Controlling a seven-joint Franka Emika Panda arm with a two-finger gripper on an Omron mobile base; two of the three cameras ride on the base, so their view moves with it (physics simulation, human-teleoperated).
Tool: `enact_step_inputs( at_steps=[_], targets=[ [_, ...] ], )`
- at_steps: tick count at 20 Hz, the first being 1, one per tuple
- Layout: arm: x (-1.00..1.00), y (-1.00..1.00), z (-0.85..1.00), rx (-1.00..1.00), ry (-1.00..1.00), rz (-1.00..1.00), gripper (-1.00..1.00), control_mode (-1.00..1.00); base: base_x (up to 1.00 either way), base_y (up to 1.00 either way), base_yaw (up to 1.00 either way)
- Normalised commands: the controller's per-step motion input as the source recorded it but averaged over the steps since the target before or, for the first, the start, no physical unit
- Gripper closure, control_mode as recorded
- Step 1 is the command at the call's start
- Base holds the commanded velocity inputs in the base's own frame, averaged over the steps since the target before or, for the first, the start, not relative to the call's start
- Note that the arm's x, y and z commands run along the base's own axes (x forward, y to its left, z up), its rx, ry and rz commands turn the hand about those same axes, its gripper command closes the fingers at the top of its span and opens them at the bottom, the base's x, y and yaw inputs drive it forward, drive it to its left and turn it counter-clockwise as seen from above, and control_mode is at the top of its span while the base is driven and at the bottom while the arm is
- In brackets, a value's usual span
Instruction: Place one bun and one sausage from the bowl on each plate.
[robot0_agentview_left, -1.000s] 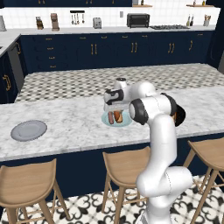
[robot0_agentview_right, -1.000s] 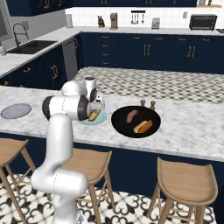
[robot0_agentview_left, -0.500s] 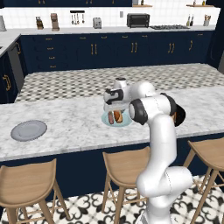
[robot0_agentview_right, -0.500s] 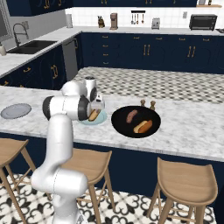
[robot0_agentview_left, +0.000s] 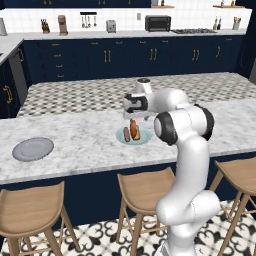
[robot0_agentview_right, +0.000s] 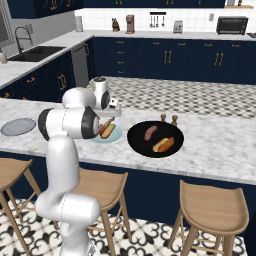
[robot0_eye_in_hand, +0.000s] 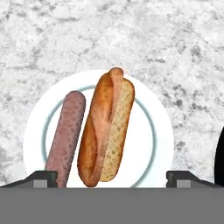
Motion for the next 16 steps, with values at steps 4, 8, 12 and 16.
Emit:
enact_step_inputs(
  at_steps=[4, 8, 12, 16],
  targets=[
    [-1.00, -0.31, 0.20, -0.01, -0.47, -0.12, -1.00, -1.00, 0.00, 0.00, 0.00],
    [-0.50, -0.54, 0.53, 0.02, -0.18, -0.10, -1.00, -1.00, 0.00, 0.00, 0.00],
    [0.00, -0.96, 0.97, 0.28, 0.09, -0.18, -1.00, -1.00, 0.00, 0.00, 0.00],
    [-0.19, -1.00, 0.68, 0.38, 0.12, -0.25, -1.00, -1.00, 0.00, 0.00, 0.00]
  ],
)
